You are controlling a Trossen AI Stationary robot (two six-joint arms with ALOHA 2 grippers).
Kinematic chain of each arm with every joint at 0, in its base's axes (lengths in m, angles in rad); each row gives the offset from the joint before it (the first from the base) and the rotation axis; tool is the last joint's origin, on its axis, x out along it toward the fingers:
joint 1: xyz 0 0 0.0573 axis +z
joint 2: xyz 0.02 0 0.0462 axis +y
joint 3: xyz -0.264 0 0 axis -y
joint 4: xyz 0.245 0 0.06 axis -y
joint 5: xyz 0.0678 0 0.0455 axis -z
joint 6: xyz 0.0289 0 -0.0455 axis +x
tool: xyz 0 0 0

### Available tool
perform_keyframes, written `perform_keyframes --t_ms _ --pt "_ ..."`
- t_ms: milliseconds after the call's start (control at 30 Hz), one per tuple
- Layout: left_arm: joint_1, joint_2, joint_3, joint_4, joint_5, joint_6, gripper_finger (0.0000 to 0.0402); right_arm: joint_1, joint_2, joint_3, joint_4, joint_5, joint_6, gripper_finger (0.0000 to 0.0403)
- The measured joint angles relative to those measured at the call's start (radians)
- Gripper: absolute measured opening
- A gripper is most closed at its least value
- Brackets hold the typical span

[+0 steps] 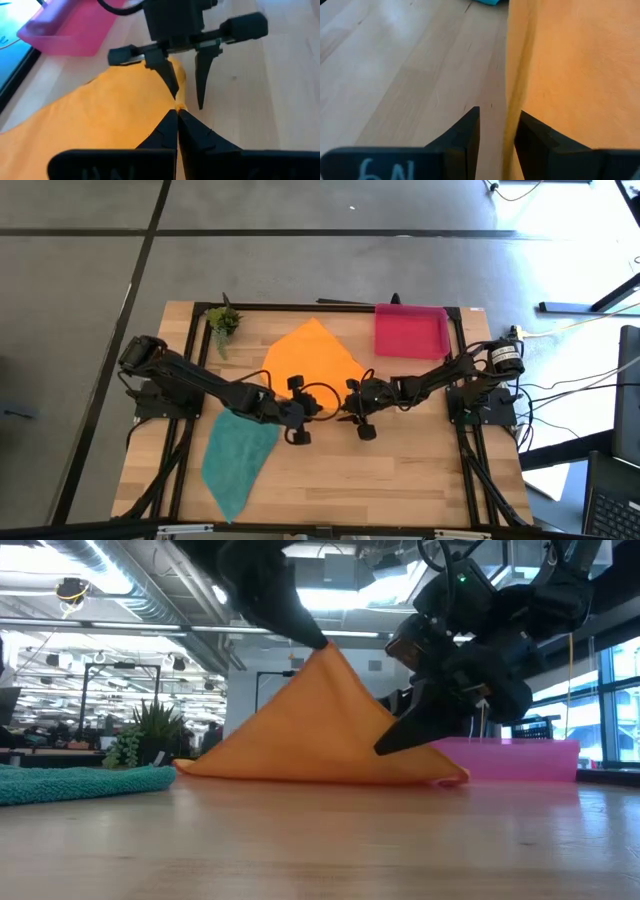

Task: Roll microfiber towels into tight, uniform cylinder then place into a basket
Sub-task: Fold the orange microfiber towel

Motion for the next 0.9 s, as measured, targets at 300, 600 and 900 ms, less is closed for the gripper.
perform_keyframes --t_ms 300,600,900 --pt "0.001 -0.078 0.0 -0.048 0.0 -0.022 0.0 0.001 -0.001 -0.001 -0.045 0.078 0.0 0.011" --pt "0.001 -0.135 0.0 -0.157 -0.031 -0.024 0.0 0.001 -0.001 -0.001 -0.06 0.104 0.0 0.011" --pt "0.002 -0.198 0.0 -0.215 -0.092 -0.026 0.0 0.001 -0.001 -0.001 -0.06 0.183 0.053 0.011"
